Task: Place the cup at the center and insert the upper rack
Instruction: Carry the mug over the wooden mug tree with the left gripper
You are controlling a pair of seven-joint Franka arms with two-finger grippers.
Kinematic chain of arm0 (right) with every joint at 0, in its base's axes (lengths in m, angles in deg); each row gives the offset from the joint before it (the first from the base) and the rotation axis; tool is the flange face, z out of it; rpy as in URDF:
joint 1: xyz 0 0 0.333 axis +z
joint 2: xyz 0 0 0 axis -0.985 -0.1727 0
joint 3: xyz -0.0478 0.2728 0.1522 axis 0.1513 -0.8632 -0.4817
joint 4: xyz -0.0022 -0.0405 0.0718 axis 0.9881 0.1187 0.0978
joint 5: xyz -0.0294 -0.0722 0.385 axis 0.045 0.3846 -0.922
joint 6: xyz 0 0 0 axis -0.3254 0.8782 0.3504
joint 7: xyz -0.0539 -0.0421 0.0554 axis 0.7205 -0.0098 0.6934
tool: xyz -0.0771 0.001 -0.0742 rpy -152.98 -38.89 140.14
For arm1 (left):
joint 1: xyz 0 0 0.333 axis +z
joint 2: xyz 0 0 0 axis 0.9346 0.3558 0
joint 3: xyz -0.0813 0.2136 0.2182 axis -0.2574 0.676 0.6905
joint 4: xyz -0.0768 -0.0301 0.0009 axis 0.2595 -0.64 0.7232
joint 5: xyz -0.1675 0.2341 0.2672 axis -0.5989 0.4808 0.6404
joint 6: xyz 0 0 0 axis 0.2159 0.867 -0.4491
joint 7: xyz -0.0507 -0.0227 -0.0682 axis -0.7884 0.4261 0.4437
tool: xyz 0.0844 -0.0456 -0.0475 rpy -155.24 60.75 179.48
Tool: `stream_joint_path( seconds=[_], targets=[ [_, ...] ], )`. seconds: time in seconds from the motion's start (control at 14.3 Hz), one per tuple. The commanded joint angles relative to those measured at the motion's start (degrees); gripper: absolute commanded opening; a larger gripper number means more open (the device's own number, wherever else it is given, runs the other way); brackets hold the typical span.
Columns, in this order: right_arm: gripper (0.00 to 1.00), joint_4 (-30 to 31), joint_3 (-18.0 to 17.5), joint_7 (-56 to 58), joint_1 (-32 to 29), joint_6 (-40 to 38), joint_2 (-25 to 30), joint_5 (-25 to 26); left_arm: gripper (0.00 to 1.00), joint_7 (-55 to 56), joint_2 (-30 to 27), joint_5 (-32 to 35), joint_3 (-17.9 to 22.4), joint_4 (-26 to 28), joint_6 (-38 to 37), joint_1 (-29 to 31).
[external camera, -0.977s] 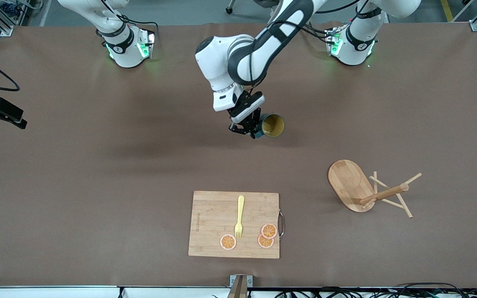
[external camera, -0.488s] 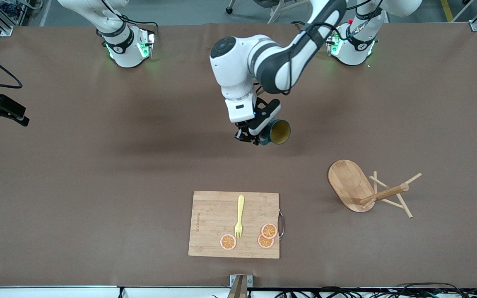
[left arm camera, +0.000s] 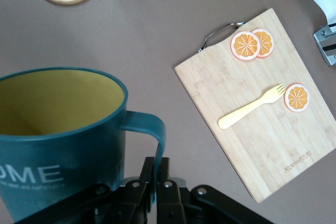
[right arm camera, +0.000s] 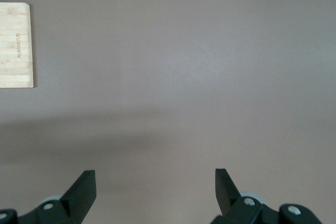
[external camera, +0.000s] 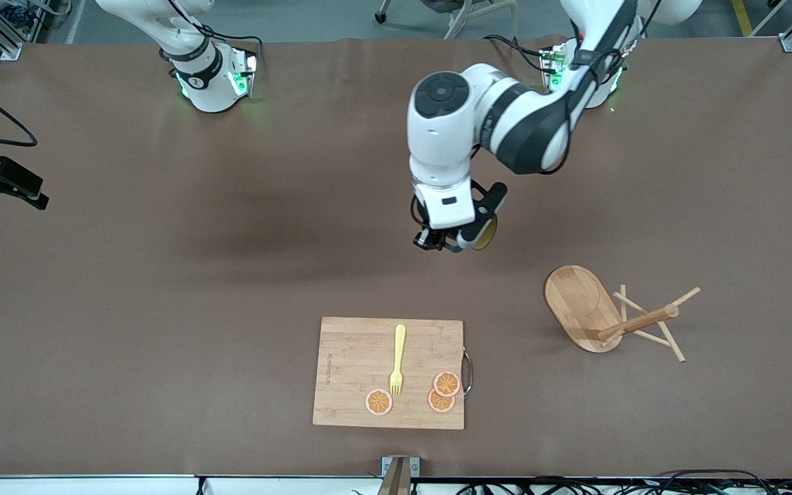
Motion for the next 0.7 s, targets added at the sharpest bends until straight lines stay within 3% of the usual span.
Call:
stream_joint_path(
  seconds=[0.0, 0.63],
  targets=[
    [1.00, 1.4, 0.2, -0.7, 0.4, 0.9, 1.4, 0.5, 0.00, -1.6, -2.6, -6.4, -0.4, 0.9, 0.2, 3.6],
    [1.00, 1.8, 0.3, -0.7, 0.5, 3.1, 1.7, 0.6, 0.00, -9.0, -5.3, -25.5, -0.5, 1.1, 0.2, 14.9]
  ],
)
